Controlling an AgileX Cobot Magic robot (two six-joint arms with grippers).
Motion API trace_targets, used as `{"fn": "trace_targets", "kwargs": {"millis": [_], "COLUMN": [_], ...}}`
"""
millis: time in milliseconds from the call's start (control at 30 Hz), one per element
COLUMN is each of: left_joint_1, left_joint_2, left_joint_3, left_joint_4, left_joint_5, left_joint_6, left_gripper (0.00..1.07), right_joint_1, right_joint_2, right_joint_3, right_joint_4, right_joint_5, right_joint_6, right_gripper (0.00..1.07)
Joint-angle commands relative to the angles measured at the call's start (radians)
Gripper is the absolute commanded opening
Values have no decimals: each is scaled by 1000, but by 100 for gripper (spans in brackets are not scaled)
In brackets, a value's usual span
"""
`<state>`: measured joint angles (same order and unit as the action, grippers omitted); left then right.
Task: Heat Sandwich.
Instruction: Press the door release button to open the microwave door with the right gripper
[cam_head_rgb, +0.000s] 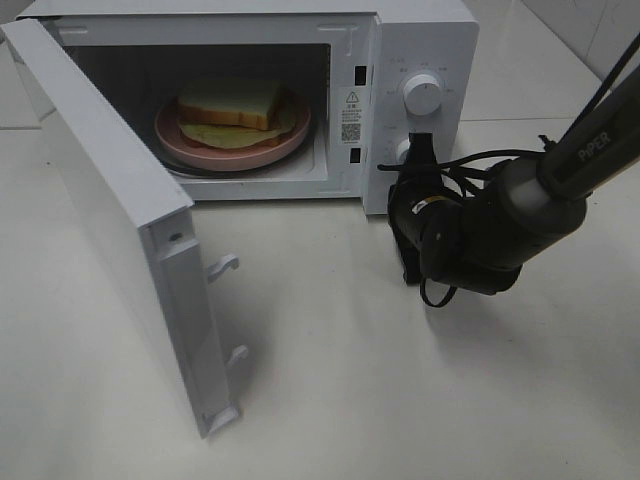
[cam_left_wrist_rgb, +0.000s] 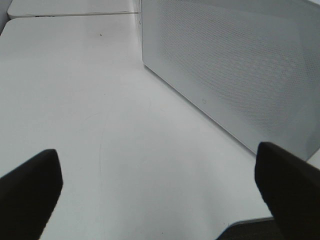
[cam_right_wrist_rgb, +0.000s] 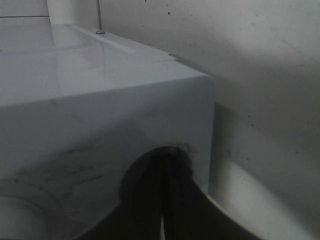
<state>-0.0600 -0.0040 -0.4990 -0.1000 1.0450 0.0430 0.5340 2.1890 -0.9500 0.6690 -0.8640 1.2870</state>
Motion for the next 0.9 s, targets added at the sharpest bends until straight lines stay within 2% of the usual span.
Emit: {"fn": "trace_targets", "kwargs": {"millis": [33, 267, 600, 900], "left_joint_1": [2, 2, 2, 2], "left_joint_2": [-23, -23, -23, -23], "left_joint_3": [3, 3, 3, 3], "left_joint_4": [2, 2, 2, 2], "left_joint_5": [-8, -8, -8, -8], "left_joint_6": [-5, -5, -5, -5], "left_gripper": [103, 103, 103, 103], "right_joint_1": [-42, -36, 48, 51], "right_joint_2": [-12, -57, -70, -148], "right_joint_3": [-102, -45, 61, 134], "right_joint_4": [-107, -107, -48, -32], "right_joint_5": [-244, -184, -113, -61], "right_joint_6": [-12, -12, 34, 10], "right_gripper": [1, 1, 1, 1]}}
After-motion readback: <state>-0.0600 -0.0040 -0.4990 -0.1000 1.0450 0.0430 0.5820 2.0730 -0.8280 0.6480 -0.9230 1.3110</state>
